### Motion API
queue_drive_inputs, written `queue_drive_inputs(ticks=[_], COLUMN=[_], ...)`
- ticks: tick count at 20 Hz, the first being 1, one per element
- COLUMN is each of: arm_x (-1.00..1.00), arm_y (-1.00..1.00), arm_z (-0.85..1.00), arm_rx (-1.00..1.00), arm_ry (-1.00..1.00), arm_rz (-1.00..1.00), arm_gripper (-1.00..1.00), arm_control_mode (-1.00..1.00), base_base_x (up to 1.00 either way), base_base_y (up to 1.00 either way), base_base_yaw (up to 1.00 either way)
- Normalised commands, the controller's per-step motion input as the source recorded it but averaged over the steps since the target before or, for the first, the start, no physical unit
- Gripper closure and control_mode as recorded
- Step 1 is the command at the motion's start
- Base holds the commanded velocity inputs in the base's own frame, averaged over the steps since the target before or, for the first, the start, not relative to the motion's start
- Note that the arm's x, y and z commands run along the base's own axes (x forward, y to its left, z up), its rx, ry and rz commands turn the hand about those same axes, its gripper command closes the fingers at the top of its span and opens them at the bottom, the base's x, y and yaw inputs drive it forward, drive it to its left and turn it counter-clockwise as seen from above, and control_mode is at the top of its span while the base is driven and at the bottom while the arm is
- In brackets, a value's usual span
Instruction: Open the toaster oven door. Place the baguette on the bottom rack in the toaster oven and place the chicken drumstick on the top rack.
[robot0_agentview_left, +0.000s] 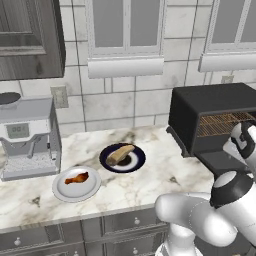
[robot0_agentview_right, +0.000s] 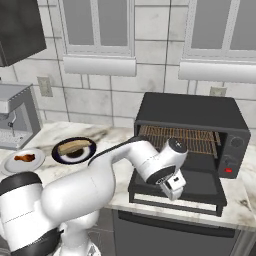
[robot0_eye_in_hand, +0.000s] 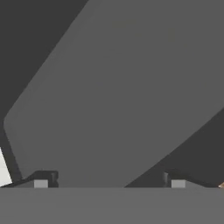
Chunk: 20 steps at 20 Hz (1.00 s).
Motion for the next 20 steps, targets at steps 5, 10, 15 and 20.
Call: queue_drive_inputs(ticks=[5,10,15,20], arm_x=[0.11,0.29,0.22,0.29], arm_y=[-0.10,-0.02,0.16,0.30], arm_z=[0.80,0.28,0.23,0.14], arm_rx=[0.46,0.50,0.45,0.30], arm_ry=[-0.11,-0.16,-0.02,-0.06], arm_rz=[-0.27,-0.43,-0.39,-0.42], arm_gripper=[-1.00,-1.00,-1.00,-1.00], arm_control_mode=[-1.00,-1.00,-1.00,-1.00], base_base_x=[0.00,0.00,0.00,0.00], base_base_y=[0.00,0.00,0.00,0.00], base_base_yaw=[0.00,0.00,0.00,0.00])
